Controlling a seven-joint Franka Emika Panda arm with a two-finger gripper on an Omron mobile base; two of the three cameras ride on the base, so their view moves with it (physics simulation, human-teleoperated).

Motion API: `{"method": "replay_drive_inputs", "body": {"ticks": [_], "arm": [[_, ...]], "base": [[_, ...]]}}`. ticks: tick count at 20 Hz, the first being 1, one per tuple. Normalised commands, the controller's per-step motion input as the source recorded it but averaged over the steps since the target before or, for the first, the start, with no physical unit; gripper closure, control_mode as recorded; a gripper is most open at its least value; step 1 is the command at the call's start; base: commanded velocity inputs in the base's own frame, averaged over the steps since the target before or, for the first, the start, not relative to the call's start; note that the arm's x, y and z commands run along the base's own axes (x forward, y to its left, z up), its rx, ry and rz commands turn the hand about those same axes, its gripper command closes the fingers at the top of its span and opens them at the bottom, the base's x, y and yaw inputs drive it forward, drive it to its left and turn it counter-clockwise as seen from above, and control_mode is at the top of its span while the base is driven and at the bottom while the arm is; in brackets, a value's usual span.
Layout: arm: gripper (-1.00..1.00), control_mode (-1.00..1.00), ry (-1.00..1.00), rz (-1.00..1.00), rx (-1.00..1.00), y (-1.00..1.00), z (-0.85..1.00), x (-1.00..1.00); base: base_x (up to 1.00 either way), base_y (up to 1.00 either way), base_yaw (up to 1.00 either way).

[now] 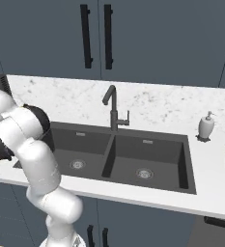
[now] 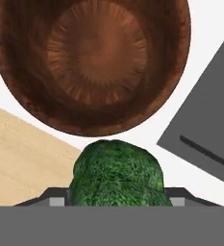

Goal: Pick the broccoli from the sink and place it in the bowl. Then pick the bowl and place it in the microwave. Then close the microwave door and press the start button.

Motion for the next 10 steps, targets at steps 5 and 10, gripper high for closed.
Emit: {"method": "replay_drive_inputs", "body": {"ticks": [5, 10], "arm": [[1.0, -1.0, 0.06, 0.0, -0.05, 0.73, -0.69, 0.68], [1.0, -1.0, -0.01, -0.01, -0.01, 0.35, -0.19, 0.65]], "base": [[0.0, 0.0, 0.0], [0.0, 0.0, 0.0]]}}
